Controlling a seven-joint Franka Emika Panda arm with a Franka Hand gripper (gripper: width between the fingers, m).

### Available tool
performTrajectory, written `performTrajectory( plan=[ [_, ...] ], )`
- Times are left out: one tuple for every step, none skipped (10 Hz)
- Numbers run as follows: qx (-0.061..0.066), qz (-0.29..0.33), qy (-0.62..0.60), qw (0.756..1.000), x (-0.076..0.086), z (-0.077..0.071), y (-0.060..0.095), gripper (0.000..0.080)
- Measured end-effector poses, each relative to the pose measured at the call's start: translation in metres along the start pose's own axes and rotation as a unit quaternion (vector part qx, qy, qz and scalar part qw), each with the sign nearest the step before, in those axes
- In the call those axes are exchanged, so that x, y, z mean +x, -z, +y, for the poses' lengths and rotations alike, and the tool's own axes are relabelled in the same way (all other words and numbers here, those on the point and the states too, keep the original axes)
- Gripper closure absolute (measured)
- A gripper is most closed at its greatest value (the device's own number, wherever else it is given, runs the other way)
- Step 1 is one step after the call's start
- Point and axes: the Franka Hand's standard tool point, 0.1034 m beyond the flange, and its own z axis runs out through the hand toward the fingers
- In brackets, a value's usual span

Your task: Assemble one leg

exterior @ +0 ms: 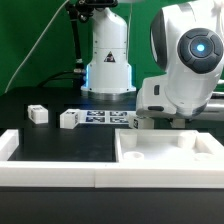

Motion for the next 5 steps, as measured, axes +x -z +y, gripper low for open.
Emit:
performTrajectory(
  plan=[
    [0.0, 0.0, 0.0, 1.0, 0.0, 0.0, 0.0, 0.0509],
    [0.0, 0.0, 0.0, 1.0, 0.0, 0.0, 0.0, 0.0509],
    [0.0, 0.0, 0.0, 1.0, 0.0, 0.0, 0.0, 0.0509],
    [0.001, -0.001, 0.007, 1.0, -0.003, 0.004, 0.008, 0.0509],
    [0.001, 0.0, 0.008, 1.0, -0.01, 0.008, 0.023, 0.0509]
  ],
)
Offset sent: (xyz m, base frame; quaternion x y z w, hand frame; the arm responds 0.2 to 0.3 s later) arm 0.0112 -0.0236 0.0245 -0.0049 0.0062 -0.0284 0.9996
